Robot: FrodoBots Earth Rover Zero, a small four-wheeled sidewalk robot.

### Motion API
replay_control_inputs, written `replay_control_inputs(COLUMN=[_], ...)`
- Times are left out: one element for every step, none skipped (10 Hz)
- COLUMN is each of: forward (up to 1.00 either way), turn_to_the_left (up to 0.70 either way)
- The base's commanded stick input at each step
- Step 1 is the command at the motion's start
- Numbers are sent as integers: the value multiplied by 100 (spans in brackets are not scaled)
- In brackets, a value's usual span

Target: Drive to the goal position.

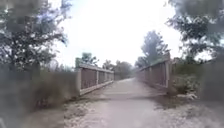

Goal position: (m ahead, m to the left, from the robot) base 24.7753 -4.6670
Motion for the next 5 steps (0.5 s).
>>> replay_control_inputs(forward=[85, 85, 85, 85, 85], turn_to_the_left=[0, 0, 0, 0, 0])
